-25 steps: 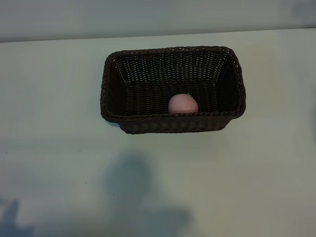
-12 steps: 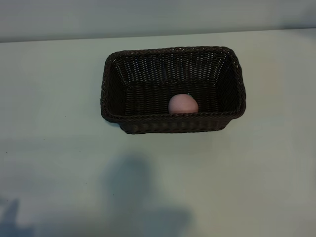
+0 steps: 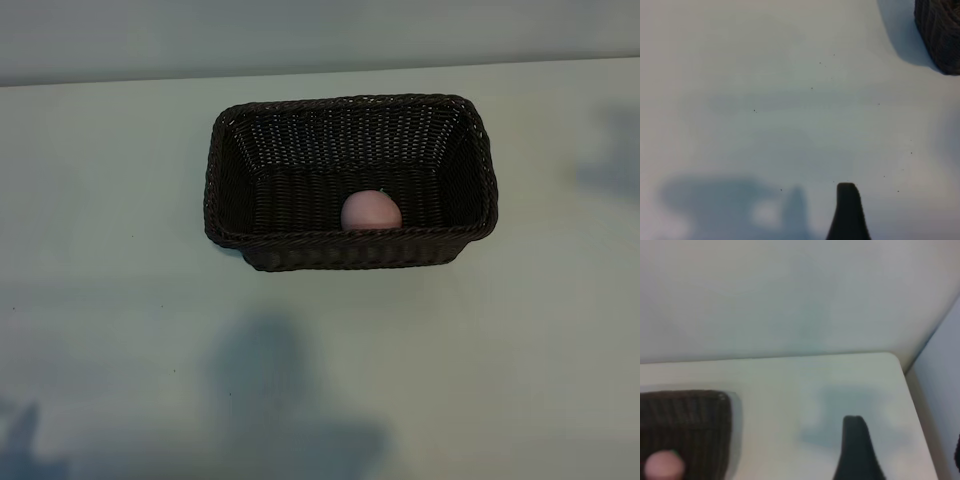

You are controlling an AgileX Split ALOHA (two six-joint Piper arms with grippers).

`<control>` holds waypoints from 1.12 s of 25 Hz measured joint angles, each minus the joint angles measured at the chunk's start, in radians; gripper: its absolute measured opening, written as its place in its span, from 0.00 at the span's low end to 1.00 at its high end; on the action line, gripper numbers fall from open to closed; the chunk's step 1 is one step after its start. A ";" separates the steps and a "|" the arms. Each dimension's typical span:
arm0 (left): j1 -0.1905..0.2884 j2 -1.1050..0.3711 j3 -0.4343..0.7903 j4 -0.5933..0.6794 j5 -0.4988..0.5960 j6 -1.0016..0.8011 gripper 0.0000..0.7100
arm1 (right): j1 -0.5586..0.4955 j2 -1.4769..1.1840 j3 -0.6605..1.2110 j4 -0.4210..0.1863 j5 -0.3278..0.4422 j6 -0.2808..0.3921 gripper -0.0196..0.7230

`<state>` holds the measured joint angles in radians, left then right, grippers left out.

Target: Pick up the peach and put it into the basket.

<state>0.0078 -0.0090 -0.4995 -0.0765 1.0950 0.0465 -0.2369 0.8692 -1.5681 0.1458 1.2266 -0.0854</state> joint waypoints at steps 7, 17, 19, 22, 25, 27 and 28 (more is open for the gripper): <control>0.000 0.000 0.000 0.000 0.000 0.000 0.76 | 0.106 -0.231 0.194 -0.021 0.004 0.021 0.66; 0.000 0.000 0.000 0.000 0.000 0.000 0.76 | 0.109 -0.521 0.452 -0.046 0.004 0.022 0.66; 0.000 0.000 0.000 0.000 0.000 0.000 0.76 | 0.109 -0.571 0.495 -0.046 0.004 0.022 0.66; 0.000 0.000 0.000 0.000 0.000 0.000 0.76 | 0.109 -0.647 0.555 -0.056 0.004 0.022 0.66; 0.000 0.000 0.000 0.000 0.000 0.000 0.76 | 0.110 -0.717 0.610 -0.062 0.003 0.022 0.66; 0.000 0.000 0.000 0.000 0.000 0.000 0.76 | 0.125 -0.763 0.645 -0.064 -0.012 0.024 0.66; 0.000 0.000 0.000 0.000 0.000 0.000 0.76 | 0.133 -0.787 0.664 -0.064 -0.020 0.032 0.66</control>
<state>0.0078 -0.0090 -0.4995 -0.0765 1.0950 0.0465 -0.1041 0.0823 -0.9046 0.0816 1.2067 -0.0534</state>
